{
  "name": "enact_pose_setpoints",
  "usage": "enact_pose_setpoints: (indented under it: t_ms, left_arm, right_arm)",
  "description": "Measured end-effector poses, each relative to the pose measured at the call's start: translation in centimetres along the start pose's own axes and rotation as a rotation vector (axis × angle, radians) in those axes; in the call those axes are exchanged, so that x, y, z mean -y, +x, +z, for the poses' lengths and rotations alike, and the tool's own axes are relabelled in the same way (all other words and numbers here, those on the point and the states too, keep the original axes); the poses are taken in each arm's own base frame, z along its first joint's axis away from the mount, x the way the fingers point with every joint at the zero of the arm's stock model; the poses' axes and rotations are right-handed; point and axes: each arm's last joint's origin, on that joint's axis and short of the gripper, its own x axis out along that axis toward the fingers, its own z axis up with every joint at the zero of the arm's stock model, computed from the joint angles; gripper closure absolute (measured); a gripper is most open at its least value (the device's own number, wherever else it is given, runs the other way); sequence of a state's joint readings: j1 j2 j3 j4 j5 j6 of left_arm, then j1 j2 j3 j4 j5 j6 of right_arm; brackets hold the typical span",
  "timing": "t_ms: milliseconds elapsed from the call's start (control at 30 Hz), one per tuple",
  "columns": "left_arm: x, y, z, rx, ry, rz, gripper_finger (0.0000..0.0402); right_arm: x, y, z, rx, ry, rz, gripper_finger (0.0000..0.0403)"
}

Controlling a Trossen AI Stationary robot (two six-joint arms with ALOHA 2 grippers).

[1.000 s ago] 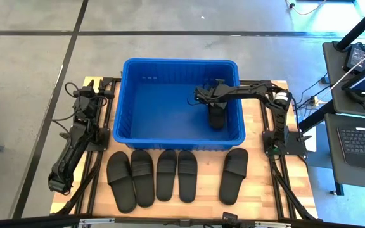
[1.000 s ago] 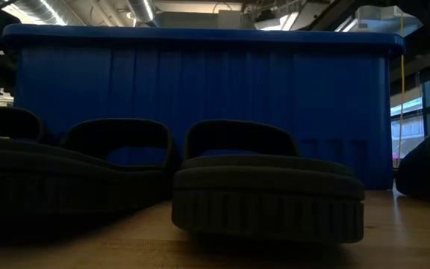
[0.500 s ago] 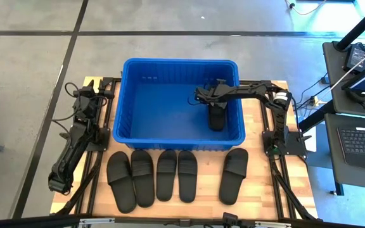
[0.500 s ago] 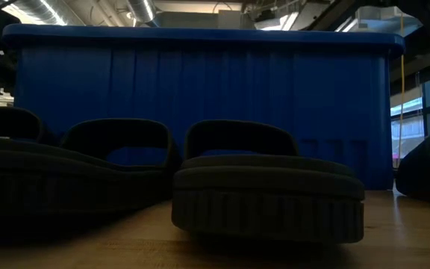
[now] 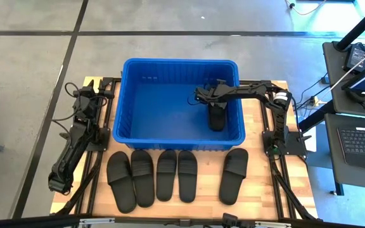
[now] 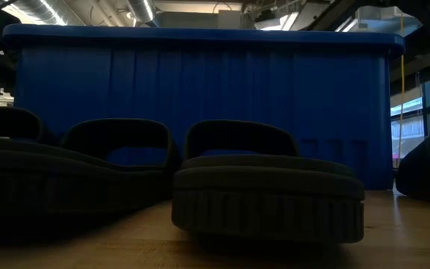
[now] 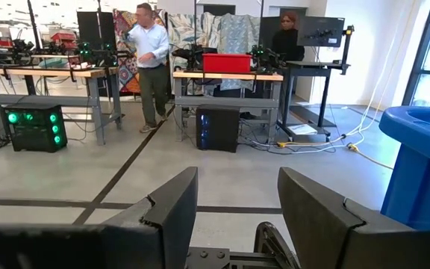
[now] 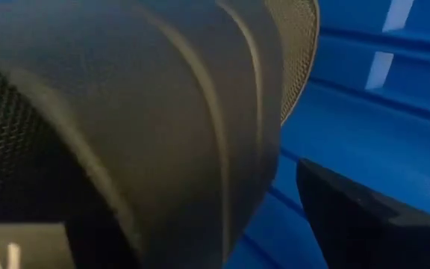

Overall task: Pick and place slides into bin
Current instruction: Put the black slides into the blue organizer bin

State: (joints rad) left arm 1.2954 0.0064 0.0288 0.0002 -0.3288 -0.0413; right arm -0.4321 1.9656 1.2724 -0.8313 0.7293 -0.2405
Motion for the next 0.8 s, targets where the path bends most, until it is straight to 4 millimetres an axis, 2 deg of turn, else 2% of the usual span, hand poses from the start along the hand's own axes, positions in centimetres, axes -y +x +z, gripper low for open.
enact_pose_setpoints:
  t_ms: [233,567,800]
  left_arm:
    - [0.0,0.0,0.0,0.000,0.000,0.000,0.0220]
    - [0.0,0.0,0.0,0.000,0.000,0.000,0.0220]
    - [0.0,0.0,0.0,0.000,0.000,0.000,0.0220]
  right_arm:
    - [-0.6,-0.4,0.2,0.031,-0.017,0.066,0.0148]
    - [-1.4,-1.2,0.2,0.022,-0.048,0.043,0.0148]
    - [-0.7,-2.1,0.6,0.025,-0.033,0.044,0.0148]
